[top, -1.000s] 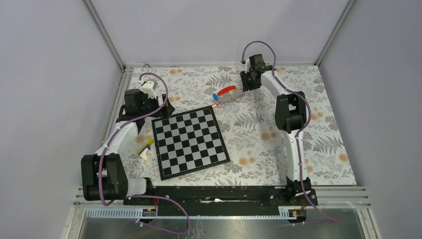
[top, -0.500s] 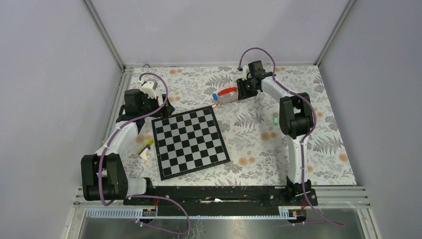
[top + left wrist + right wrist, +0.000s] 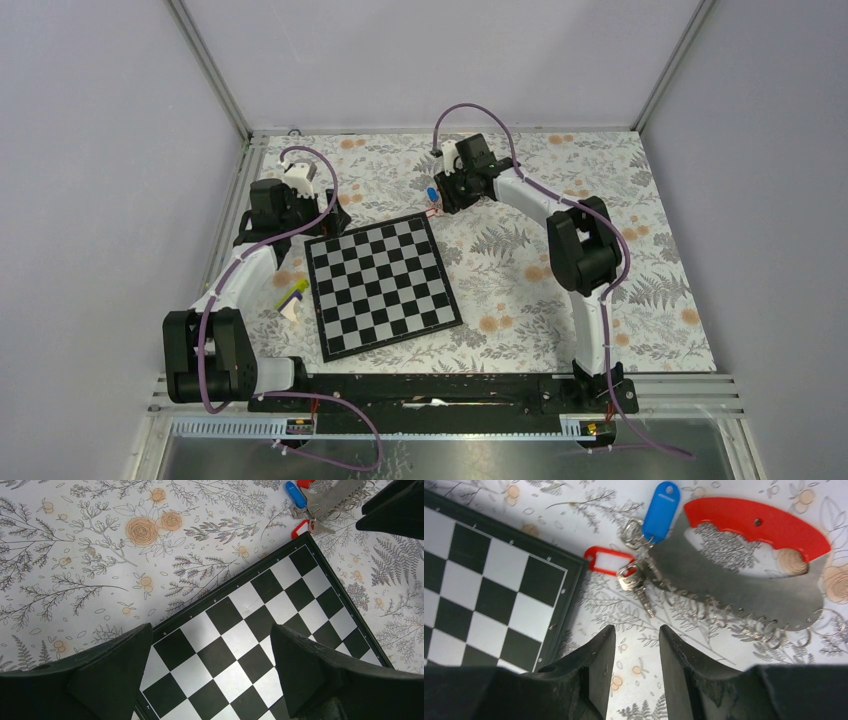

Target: Put the keys on the keyring

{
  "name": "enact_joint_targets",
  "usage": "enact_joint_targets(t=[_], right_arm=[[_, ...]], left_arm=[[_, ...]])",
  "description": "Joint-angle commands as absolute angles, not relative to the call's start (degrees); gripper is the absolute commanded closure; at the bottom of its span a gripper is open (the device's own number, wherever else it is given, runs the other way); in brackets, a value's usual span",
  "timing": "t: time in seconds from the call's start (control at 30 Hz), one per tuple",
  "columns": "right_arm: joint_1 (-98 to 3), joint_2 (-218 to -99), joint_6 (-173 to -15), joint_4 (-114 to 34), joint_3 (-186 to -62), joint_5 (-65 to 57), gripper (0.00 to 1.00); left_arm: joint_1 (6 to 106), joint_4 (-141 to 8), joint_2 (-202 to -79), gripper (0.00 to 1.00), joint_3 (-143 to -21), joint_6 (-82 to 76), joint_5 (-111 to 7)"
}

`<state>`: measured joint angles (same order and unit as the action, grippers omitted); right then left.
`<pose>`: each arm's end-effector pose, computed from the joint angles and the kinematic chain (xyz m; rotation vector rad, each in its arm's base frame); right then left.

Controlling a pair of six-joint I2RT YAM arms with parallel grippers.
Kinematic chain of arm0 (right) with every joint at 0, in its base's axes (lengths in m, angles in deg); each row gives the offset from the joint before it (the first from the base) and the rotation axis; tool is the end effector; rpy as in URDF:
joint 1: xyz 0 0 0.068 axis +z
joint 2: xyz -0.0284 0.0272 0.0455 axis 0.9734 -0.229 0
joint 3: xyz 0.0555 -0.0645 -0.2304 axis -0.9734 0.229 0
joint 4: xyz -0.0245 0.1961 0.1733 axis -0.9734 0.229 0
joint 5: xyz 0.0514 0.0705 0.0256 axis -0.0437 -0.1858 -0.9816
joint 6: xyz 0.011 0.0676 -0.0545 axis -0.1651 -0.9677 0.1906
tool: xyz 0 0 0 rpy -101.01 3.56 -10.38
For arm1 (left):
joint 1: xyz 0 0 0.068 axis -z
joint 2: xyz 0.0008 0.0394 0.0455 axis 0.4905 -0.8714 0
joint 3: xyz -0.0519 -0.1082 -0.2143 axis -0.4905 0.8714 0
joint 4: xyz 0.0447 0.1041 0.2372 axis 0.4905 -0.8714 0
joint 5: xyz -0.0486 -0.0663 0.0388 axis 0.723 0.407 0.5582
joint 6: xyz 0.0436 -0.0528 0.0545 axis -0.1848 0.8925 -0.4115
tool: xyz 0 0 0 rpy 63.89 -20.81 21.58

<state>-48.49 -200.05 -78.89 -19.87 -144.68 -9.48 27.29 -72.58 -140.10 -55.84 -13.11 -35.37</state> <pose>0.4294 0.2507 0.1502 -0.8527 2.2433 0.4353 0.3252 -0.0209 0.1967 0.1830 2.1119 -0.4611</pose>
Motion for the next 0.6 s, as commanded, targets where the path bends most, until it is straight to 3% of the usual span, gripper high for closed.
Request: enact_joint_targets(t=[0.0,0.57], right_arm=[[-49.4,-202.8,-77.6,-19.6,-148.9,-7.5,0.56],[-49.4,-208.4,-76.5,-18.6,-153.0,-5.8,0.59]], left_arm=[[27.0,-70.8,-139.1,0.01,-57.8,-13.9,-34.3],[26.9,-70.4,-140.7,0.01,-57.9,-13.7,-33.6]])
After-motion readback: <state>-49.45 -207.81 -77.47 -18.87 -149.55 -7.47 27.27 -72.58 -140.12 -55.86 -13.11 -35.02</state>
